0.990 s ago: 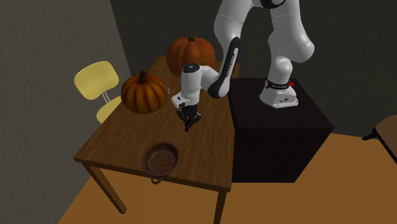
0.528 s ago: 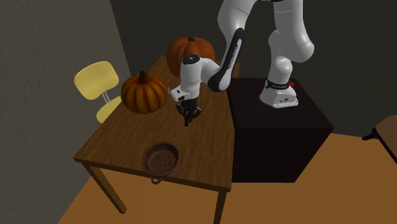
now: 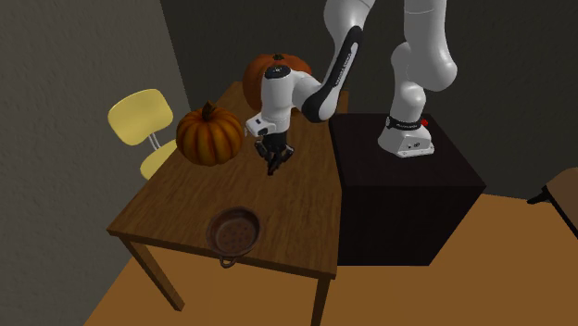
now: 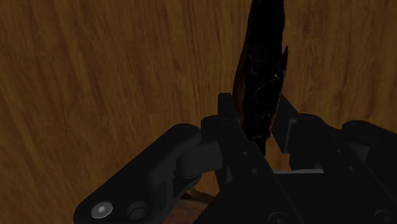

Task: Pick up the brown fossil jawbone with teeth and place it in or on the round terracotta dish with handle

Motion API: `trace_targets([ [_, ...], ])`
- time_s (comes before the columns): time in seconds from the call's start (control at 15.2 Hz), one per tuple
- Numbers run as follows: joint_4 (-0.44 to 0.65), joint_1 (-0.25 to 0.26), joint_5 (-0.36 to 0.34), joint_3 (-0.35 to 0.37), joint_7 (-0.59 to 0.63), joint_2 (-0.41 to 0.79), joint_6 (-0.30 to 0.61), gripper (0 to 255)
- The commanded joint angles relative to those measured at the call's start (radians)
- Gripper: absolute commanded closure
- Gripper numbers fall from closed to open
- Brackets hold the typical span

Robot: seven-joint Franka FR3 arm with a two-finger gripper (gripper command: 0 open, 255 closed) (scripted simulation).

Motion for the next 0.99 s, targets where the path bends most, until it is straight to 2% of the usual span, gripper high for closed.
trace_targets([
  [0.0,-0.002,-0.003,0.01,0.006,-0.008,-0.027,-0.025,255],
  [0.07,-0.002,-0.005,0.013,0.008,-0.011,-0.036,-0.034,255],
  [0.33,0.151,0.048,0.001,0.019,0.053,0.06,-0.097,255],
  [0.92,0.57,0.162,-0.012,0.031,0.151,0.309,-0.278,255],
])
